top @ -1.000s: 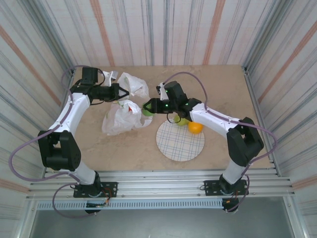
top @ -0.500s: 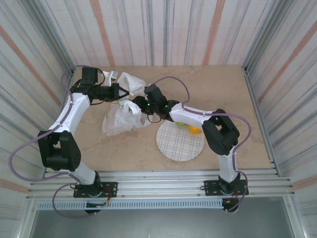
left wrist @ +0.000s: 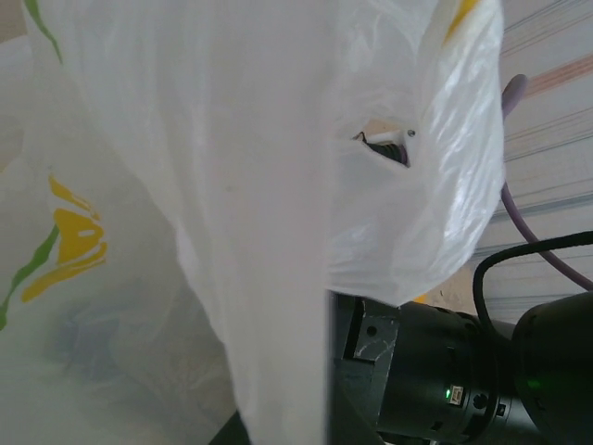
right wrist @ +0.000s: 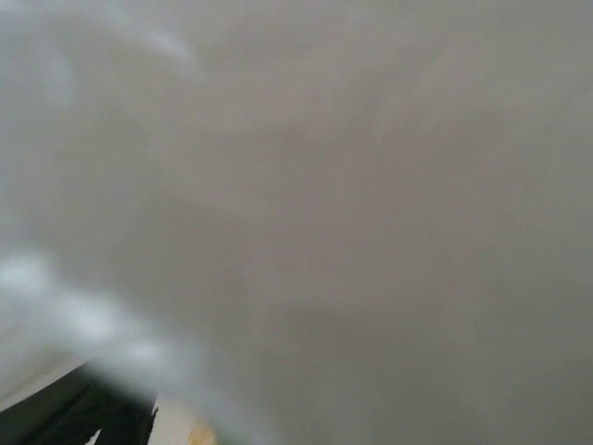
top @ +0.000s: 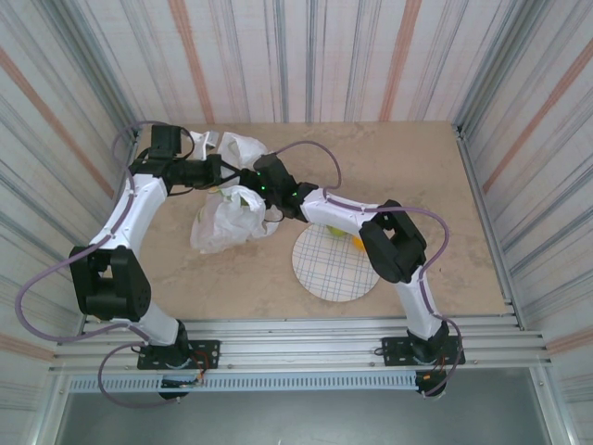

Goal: Place the fruits into the plastic bag

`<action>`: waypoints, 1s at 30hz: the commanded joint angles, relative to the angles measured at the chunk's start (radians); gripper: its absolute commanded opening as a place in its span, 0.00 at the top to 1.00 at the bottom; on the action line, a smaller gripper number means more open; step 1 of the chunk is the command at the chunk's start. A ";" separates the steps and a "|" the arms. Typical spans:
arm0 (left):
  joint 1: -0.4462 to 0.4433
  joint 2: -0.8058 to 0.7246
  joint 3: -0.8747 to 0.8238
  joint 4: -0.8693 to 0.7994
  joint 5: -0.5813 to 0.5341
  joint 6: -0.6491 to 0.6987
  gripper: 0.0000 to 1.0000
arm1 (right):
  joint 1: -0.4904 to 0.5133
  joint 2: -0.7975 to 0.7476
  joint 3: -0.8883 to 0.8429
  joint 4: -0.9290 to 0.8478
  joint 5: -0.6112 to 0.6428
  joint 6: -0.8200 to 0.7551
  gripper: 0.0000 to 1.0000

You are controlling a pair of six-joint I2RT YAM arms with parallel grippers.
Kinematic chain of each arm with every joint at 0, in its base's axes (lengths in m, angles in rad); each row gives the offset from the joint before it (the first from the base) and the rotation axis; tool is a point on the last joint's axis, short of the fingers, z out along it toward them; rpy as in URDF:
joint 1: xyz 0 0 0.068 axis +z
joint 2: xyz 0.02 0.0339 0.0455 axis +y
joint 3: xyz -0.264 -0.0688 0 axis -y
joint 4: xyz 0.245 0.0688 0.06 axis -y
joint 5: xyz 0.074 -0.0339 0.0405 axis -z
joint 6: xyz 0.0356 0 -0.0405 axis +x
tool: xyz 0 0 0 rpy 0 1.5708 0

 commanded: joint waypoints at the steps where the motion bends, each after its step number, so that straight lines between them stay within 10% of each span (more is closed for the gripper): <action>1: -0.005 -0.036 -0.002 -0.014 0.032 0.007 1.00 | 0.008 -0.001 0.042 0.002 -0.063 -0.057 0.20; 30: -0.007 -0.032 -0.003 -0.015 0.017 0.008 1.00 | -0.114 -0.550 -0.474 -0.058 0.004 -0.353 0.16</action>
